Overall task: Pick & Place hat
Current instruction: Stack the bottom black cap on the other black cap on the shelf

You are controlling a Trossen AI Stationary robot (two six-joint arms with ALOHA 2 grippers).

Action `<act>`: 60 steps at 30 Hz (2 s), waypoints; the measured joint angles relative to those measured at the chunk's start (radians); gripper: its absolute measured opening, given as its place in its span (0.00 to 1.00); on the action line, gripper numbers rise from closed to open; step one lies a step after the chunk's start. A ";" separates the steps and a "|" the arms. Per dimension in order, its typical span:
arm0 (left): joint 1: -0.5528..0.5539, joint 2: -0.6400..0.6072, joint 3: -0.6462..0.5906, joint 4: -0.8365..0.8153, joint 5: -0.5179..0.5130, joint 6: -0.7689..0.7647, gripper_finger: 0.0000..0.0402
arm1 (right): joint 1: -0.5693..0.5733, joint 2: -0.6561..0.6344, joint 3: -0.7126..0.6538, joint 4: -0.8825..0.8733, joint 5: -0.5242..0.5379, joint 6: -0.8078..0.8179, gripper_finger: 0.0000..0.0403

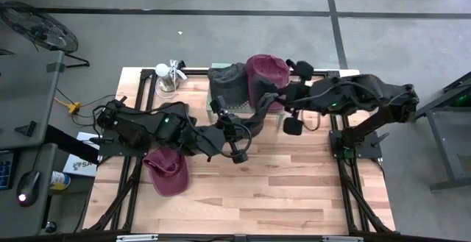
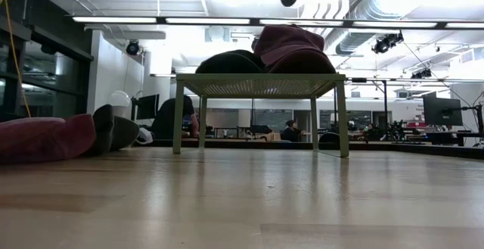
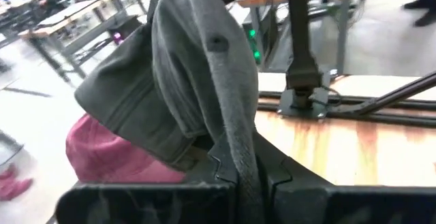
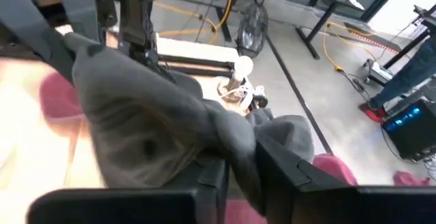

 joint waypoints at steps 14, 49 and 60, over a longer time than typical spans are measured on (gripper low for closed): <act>0.000 -0.097 0.000 0.152 0.248 0.266 0.00 | 0.000 -0.228 0.001 -0.029 -0.200 0.098 0.45; 0.138 -0.153 0.000 0.602 0.145 0.377 0.00 | 0.157 -0.007 -0.001 0.111 0.353 -0.491 0.50; 0.138 -0.187 0.000 0.531 0.185 0.449 0.00 | 0.154 -0.073 0.000 -0.064 0.140 -0.149 0.50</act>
